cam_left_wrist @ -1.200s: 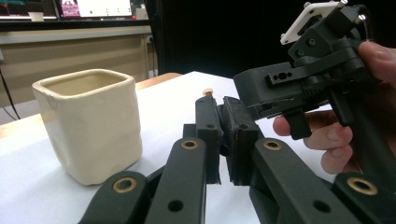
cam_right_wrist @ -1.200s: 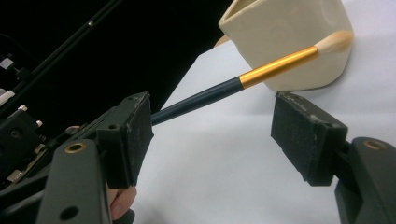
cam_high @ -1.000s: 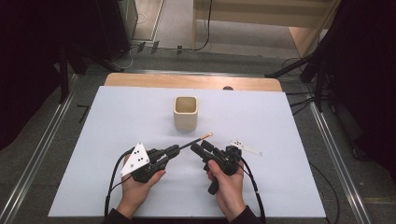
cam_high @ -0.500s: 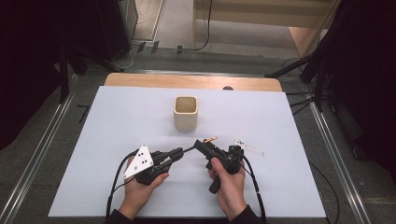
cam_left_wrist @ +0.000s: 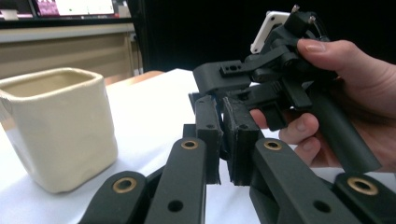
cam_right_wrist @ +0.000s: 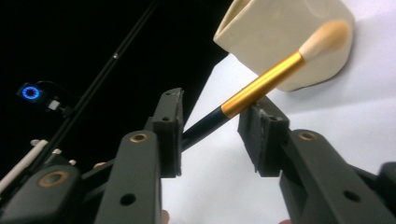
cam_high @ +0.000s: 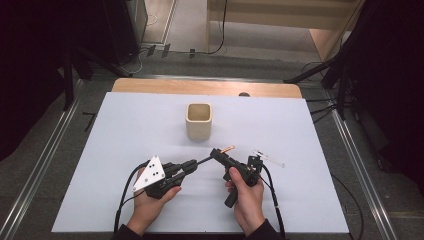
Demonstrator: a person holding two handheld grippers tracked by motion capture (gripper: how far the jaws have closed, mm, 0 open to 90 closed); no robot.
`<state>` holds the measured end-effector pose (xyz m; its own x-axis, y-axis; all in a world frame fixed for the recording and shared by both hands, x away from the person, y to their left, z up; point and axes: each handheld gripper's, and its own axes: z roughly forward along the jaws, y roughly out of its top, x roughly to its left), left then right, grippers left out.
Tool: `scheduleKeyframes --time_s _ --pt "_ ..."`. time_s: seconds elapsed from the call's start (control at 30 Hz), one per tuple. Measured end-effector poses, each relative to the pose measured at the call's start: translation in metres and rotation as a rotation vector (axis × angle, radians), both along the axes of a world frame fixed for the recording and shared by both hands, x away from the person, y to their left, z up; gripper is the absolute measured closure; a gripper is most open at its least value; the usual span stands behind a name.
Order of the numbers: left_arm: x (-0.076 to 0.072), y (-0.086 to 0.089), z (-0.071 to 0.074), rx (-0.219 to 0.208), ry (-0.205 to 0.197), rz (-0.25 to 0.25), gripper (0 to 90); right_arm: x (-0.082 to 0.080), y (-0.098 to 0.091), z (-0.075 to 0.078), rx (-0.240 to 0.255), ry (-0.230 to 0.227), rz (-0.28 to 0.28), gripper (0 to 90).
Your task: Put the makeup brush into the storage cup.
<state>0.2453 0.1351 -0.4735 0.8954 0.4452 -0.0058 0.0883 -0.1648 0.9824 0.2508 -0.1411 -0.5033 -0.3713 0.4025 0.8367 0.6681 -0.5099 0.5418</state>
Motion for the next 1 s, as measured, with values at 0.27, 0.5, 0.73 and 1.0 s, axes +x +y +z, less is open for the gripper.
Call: scheduleKeyframes --time_s 0.27,0.5,0.73,1.0 --pt "0.006 -0.008 -0.006 0.060 0.142 -0.038 48.3 -0.003 -0.003 0.008 -0.031 -0.090 0.057 84.7" --pt "0.008 -0.008 -0.005 0.059 0.178 -0.043 46.5 -0.008 0.002 0.022 -0.209 -0.209 0.039 84.7" --pt "0.009 -0.009 -0.005 0.066 0.216 -0.039 48.2 -0.014 0.011 0.031 -0.357 -0.296 0.039 84.7" --pt "0.008 -0.015 -0.004 0.101 0.222 -0.049 50.3 -0.020 0.022 0.039 -0.468 -0.372 0.064 84.7"
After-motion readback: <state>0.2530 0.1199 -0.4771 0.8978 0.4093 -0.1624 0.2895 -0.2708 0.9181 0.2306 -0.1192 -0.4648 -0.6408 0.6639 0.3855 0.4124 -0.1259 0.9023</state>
